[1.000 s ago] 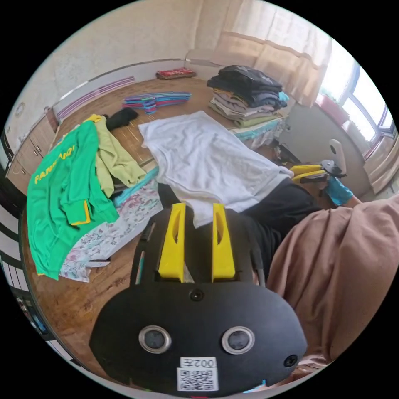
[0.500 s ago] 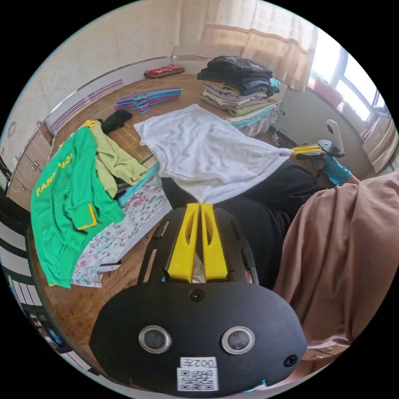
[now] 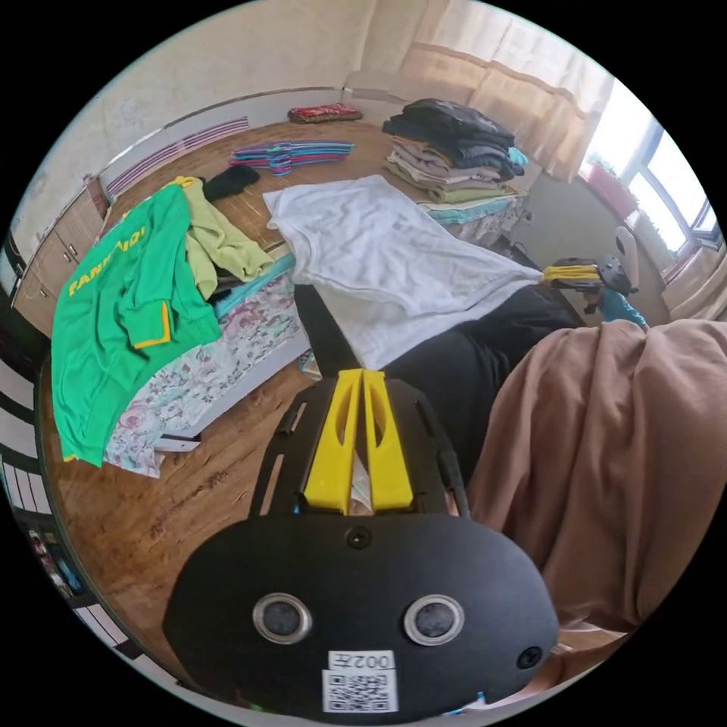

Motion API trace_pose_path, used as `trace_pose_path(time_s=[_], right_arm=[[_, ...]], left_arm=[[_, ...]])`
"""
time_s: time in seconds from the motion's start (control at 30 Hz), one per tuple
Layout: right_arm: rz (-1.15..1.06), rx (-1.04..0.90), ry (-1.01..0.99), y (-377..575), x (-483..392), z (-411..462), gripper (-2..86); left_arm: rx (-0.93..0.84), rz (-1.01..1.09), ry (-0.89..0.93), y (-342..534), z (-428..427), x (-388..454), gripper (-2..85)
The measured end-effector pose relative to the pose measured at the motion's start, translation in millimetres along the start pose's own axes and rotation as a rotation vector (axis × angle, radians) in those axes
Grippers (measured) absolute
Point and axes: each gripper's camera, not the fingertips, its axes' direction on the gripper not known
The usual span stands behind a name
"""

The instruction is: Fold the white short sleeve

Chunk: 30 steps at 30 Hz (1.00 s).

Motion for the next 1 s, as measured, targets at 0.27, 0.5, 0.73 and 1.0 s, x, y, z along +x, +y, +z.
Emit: trace_pose_path(time_s=[0.27, 0.5, 0.73, 1.0], right_arm=[[-0.019, 0.031, -0.113, -21.5, -2.0, -3.1, 9.0], [-0.058, -0.021, -0.093, -29.5, -15.2, 10.6, 6.8], [-0.061, -0.007, -0.039, -25.9, -21.3, -1.0, 0.2], [-0.031, -0.007, -0.091, -20.1, -21.9, 1.0, 2.0]], left_arm=[[0.061, 0.239, 0.057, -35.6, -2.8, 31.2, 5.1], [-0.017, 0.483, 0.104, -74.1, 36.8, 64.4, 4.4], [-0.046, 0.515, 0.033, -76.6, 37.4, 72.9, -0.7], [-0.072, 0.458, 0.047, -68.6, 32.1, 72.5, -0.5]])
